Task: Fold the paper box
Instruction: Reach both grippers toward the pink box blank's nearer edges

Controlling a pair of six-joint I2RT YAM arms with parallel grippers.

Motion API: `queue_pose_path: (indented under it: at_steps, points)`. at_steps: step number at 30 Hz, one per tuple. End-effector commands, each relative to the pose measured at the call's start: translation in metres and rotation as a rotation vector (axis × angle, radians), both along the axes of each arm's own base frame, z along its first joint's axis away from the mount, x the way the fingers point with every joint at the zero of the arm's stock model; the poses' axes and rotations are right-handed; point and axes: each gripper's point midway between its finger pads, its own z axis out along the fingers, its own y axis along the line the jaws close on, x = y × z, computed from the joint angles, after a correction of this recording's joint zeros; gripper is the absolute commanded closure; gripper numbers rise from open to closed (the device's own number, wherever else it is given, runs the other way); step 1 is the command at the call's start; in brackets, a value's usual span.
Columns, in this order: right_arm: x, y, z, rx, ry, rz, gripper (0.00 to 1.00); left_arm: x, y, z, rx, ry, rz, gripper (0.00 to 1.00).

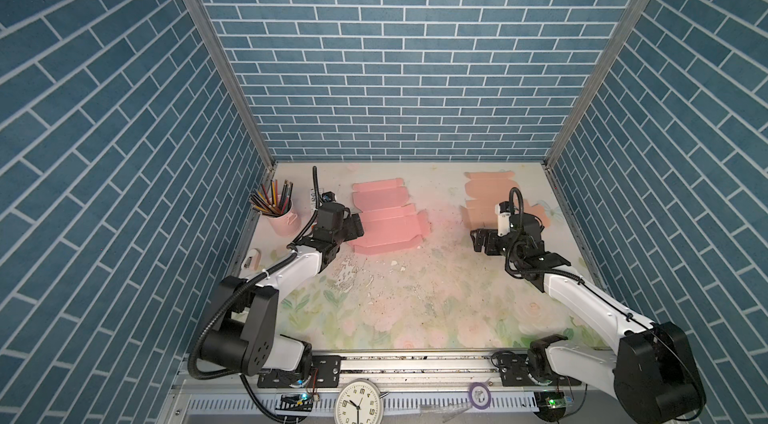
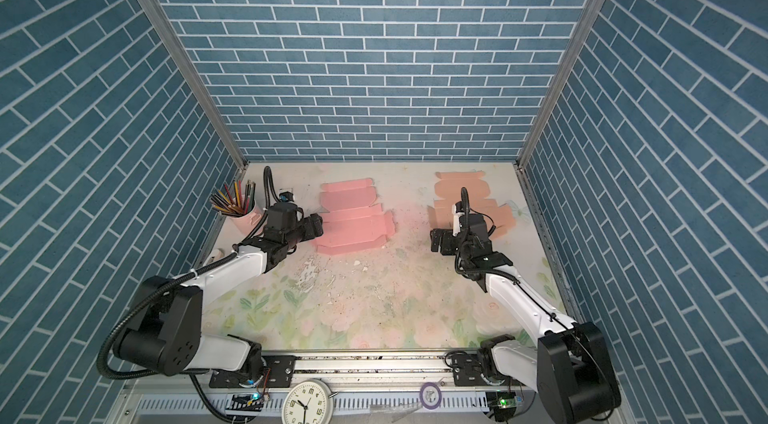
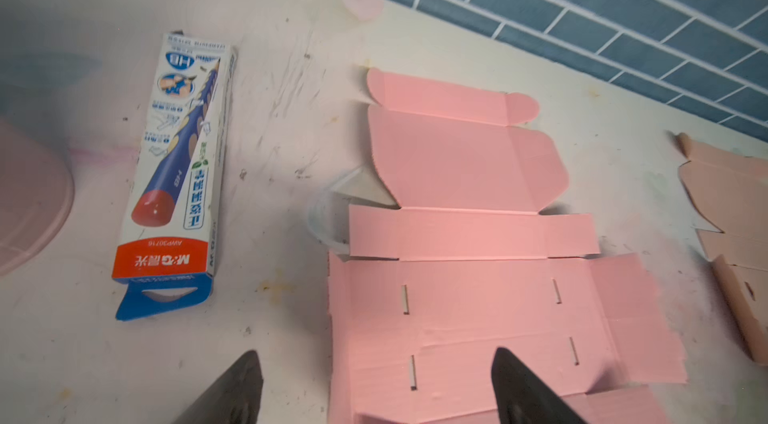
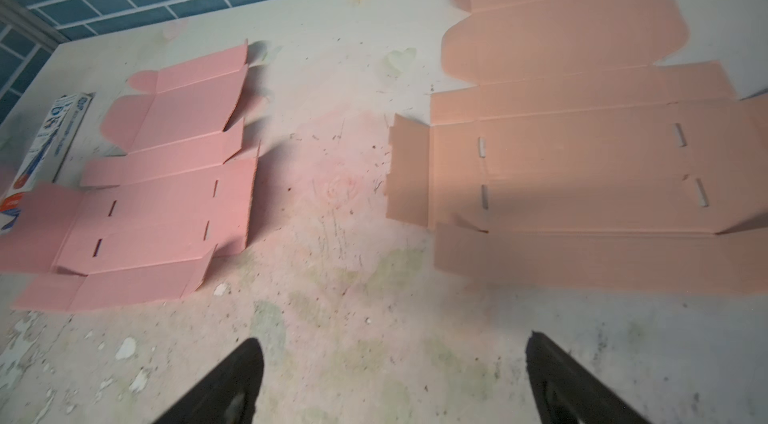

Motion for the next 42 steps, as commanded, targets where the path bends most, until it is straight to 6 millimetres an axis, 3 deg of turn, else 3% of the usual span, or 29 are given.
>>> queue_pose_path:
  at_steps: [1,10,15,27,35,42]
  points:
    - [-0.019,0.019,-0.008,0.053,0.05,0.047,0.01,0.008,0.005,-0.008,-0.02,0.043,0.025,0.14]
    - [-0.034,0.043,-0.01,0.09,0.041,0.138,0.17,0.014,0.009,-0.043,0.018,0.139,0.053,0.38]
    - [-0.036,0.041,-0.01,0.074,0.035,0.142,0.23,0.015,0.009,-0.048,0.021,0.154,0.056,0.51]
    - [-0.039,0.04,-0.005,0.077,0.024,0.148,0.26,0.009,0.004,-0.054,-0.017,0.167,0.044,0.86]
    - [-0.041,0.043,-0.004,0.092,0.026,0.163,0.24,-0.004,-0.014,-0.054,-0.025,0.171,0.015,0.93]
    - [-0.048,0.052,-0.01,0.166,0.042,0.192,0.22,-0.031,-0.035,-0.042,-0.049,0.156,0.001,0.94]
